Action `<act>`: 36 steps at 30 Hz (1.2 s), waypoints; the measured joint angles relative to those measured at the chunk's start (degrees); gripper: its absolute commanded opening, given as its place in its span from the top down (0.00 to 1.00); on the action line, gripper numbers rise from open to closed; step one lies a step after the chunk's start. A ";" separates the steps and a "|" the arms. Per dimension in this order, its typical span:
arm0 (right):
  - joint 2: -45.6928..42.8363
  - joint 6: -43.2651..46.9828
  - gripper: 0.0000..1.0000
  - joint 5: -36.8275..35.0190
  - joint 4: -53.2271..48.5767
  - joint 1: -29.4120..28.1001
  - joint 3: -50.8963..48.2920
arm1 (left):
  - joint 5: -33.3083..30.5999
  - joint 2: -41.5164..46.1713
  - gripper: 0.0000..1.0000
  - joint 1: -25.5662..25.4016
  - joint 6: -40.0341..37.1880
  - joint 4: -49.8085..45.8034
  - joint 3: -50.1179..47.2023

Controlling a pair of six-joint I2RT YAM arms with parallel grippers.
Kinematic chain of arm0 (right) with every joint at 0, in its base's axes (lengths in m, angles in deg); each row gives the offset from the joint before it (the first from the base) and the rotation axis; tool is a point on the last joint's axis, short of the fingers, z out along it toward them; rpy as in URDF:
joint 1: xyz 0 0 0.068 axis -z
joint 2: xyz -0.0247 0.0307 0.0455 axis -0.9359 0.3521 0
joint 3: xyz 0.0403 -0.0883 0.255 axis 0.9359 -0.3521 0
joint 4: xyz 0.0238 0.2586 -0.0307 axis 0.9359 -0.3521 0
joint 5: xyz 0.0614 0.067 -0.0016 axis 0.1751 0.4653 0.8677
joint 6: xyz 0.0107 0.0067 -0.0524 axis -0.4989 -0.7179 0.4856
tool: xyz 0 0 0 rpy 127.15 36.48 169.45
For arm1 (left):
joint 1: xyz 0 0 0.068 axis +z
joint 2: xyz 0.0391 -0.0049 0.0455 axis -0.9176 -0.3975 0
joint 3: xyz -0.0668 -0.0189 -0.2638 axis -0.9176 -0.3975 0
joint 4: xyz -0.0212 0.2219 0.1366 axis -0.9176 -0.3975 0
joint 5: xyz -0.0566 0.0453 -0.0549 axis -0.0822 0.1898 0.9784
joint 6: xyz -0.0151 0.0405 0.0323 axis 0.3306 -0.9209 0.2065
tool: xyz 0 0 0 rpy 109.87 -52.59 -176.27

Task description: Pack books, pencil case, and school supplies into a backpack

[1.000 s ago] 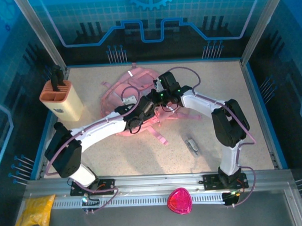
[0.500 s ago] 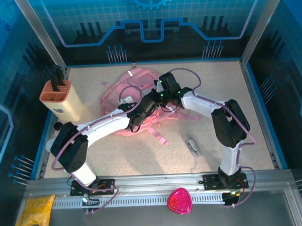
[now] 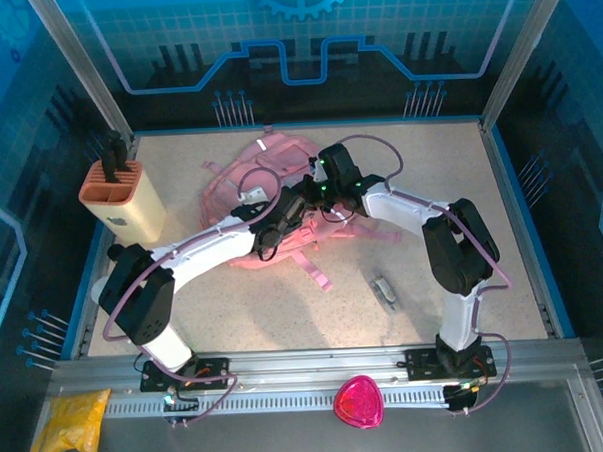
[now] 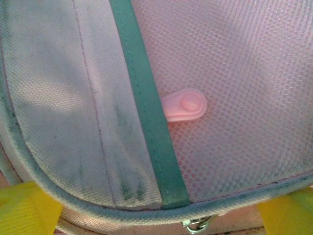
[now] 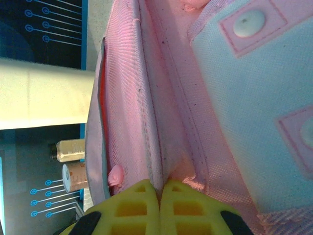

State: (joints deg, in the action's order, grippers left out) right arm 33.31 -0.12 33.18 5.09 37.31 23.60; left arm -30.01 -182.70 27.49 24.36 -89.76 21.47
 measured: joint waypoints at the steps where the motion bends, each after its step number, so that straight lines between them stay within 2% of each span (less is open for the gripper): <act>1: 0.00 -0.02 1.00 -0.24 0.00 0.02 0.00 | 0.00 -0.24 0.01 0.00 -0.57 0.17 0.02; 10: -0.07 -0.83 1.00 -0.72 1.84 0.63 -0.70 | 0.44 -0.98 0.01 0.81 -4.46 3.34 -0.17; 17: -0.11 -0.83 1.00 -0.15 2.38 0.52 -1.36 | 0.46 1.84 0.14 1.03 -4.44 8.13 -4.68; 23: -0.42 -0.83 1.00 0.90 2.54 0.46 -1.36 | 1.09 7.26 0.20 1.07 -5.60 8.76 -7.17; 28: -0.42 -0.83 1.00 0.90 2.05 0.37 -1.38 | 1.29 10.54 0.23 1.60 -5.49 5.60 -7.82; 31: -0.42 -0.83 1.00 0.90 1.97 0.37 -1.38 | 1.90 12.20 0.23 1.79 -5.35 3.21 -8.00; 36: -0.42 -0.85 1.00 0.87 1.95 0.35 -1.38 | 3.45 13.49 0.16 -0.46 -5.03 3.39 -8.00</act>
State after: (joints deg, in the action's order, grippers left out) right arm 32.90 -0.97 34.06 7.03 37.66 22.23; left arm -26.56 -169.21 27.03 19.33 -86.37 13.47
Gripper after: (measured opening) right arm 0.038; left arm 0.829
